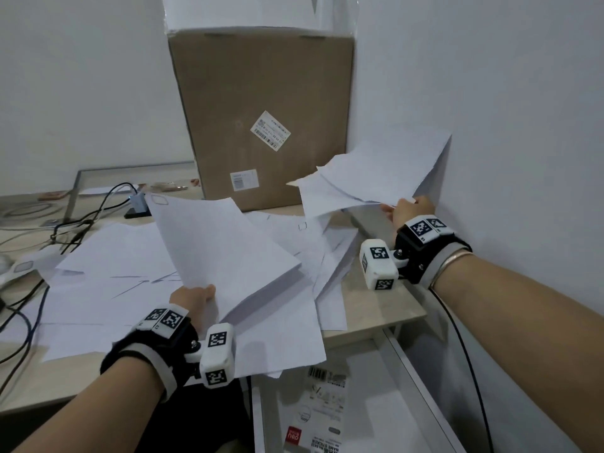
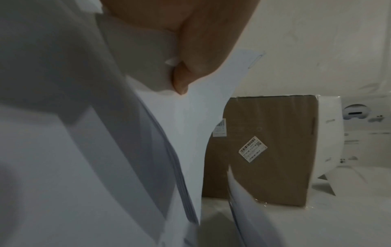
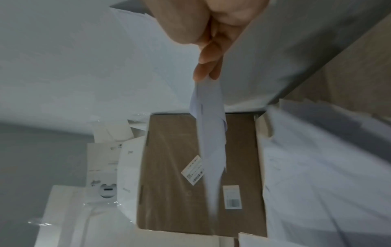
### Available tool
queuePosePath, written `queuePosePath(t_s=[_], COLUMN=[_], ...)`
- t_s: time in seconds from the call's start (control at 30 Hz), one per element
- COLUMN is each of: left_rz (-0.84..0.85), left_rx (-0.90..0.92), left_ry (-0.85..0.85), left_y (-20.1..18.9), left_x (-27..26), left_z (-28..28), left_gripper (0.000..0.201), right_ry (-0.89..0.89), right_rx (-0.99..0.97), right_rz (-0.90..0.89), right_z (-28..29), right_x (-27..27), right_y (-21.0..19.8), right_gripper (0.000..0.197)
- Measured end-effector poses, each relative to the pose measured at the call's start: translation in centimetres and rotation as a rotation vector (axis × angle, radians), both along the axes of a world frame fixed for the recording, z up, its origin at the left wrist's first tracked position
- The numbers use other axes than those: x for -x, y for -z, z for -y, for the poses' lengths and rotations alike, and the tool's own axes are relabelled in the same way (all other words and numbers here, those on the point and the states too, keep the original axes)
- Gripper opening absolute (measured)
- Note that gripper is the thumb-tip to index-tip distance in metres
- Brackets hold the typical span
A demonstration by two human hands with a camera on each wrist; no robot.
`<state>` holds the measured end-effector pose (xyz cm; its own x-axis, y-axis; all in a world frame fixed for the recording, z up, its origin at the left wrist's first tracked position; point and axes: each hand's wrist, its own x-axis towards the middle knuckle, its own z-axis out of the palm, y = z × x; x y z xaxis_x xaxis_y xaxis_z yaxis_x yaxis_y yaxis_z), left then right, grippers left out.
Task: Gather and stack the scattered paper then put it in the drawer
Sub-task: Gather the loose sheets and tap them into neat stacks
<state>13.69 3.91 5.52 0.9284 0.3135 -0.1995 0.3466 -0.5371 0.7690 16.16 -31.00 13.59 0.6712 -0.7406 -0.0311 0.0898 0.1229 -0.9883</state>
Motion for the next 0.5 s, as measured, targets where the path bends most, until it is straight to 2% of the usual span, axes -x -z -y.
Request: queuePosePath(t_s=[0.03,0.13,0.17,0.27,0.33,0.4,0.5], left_rz=[-0.027,-0.031,-0.054,0.028,-0.019,0.01,-0.042], left_rx=[0.035,-0.045,0.001,0.228,0.455,0.646,0.609], left_ry=[-0.053,0.044,0.019,-0.015,-0.025,-0.003,0.042], left_y=[-0.1,0.2,0.0,0.7,0.7,1.0,1.0], left_x=[0.1,0.3,0.7,0.5,0.8,0.5,0.1], left_z=[0.3,0.6,1.1,1.7,2.6,3.0,3.4], left_gripper=[0.039,0.04,0.039,0.034,0.037,0.043,0.053], right_ry=[0.009,-0.003,-0.018,-0.076,-0.102,-0.142,-0.215], right_rx=[-0.021,-0.066,-0.082,-0.058,-0.005,0.002,-0.017], right_rz=[0.033,0.117,0.131,0.113,0.052,0.01,-0.039], right_z=[-0.4,-1.8,-2.3,-3.8,-4.6,-5.4,-6.5], right_x=[0.2,1.0,1.2,2.0,2.3,2.7,3.4], right_y=[-0.6,-1.9,-2.1,-1.9,-0.9,0.8,3.6], right_gripper=[0.015,0.02,0.019,0.021,0.024,0.022,0.016])
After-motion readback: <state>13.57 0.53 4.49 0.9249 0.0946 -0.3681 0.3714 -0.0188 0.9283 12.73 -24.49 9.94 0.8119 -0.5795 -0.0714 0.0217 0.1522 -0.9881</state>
